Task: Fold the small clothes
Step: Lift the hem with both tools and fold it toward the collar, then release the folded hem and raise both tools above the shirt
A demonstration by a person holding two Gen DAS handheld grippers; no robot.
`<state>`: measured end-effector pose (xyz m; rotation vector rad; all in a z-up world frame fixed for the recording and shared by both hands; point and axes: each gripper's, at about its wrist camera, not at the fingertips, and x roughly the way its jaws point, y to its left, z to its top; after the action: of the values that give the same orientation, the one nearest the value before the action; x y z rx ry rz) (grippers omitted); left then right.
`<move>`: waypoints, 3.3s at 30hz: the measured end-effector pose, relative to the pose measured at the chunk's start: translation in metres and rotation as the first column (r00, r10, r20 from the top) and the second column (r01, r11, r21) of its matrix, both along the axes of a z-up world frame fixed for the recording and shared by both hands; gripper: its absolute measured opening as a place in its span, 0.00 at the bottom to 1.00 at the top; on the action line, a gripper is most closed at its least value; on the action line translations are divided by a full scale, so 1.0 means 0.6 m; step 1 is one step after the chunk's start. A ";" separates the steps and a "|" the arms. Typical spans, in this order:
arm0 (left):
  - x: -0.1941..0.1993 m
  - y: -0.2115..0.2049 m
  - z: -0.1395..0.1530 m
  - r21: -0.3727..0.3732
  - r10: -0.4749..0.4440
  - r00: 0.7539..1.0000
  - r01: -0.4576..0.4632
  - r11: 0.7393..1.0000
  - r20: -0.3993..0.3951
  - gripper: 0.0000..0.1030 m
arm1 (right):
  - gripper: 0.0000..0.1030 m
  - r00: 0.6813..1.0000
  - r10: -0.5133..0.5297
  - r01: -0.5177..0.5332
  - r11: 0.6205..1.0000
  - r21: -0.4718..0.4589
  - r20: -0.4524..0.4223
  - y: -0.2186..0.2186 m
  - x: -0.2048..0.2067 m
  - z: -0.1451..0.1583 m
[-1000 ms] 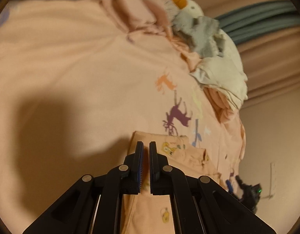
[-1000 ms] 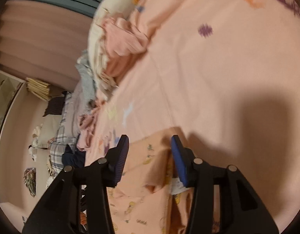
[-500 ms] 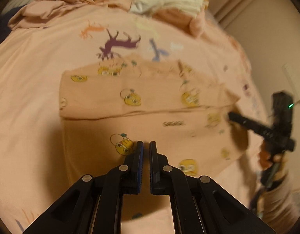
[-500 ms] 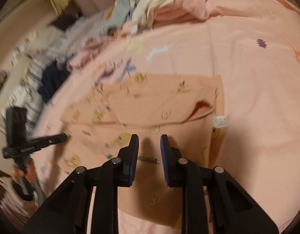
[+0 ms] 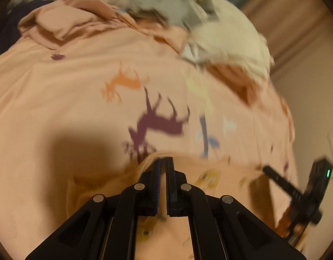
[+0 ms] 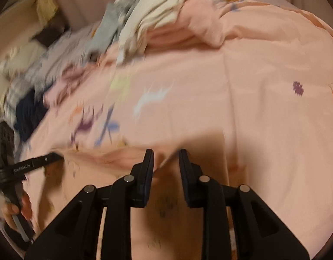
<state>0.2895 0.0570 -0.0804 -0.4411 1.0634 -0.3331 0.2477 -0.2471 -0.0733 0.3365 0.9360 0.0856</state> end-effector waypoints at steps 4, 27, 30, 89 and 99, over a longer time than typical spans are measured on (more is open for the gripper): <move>-0.008 0.013 0.021 0.030 -0.008 0.999 0.007 1.000 0.036 0.00 | 0.24 0.997 -0.025 0.022 0.999 0.041 0.066 -0.014 -0.014 0.034; -0.294 0.025 -0.041 0.139 -0.286 0.958 0.281 0.949 0.012 0.00 | 0.20 0.953 0.297 -0.302 0.946 -0.119 -0.063 0.064 -0.262 -0.038; -0.312 0.048 -0.044 0.071 -0.271 0.963 0.270 0.960 0.003 0.00 | 0.20 0.954 0.292 -0.298 0.947 -0.117 -0.065 0.053 -0.280 -0.043; -0.314 0.121 -0.012 0.087 -0.040 0.999 0.037 0.996 0.036 0.62 | 0.44 0.998 0.052 -0.051 0.997 -0.056 0.026 -0.013 -0.374 -0.001; -0.242 0.134 -0.026 -0.142 -0.039 0.999 0.034 0.989 -0.030 0.67 | 0.49 0.993 0.092 -0.094 0.995 0.022 0.080 0.016 -0.365 0.025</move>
<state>0.1445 0.1375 -0.0963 -0.5560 1.0847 -0.4366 0.0287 -0.2377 -0.0583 0.3115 0.8729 0.1952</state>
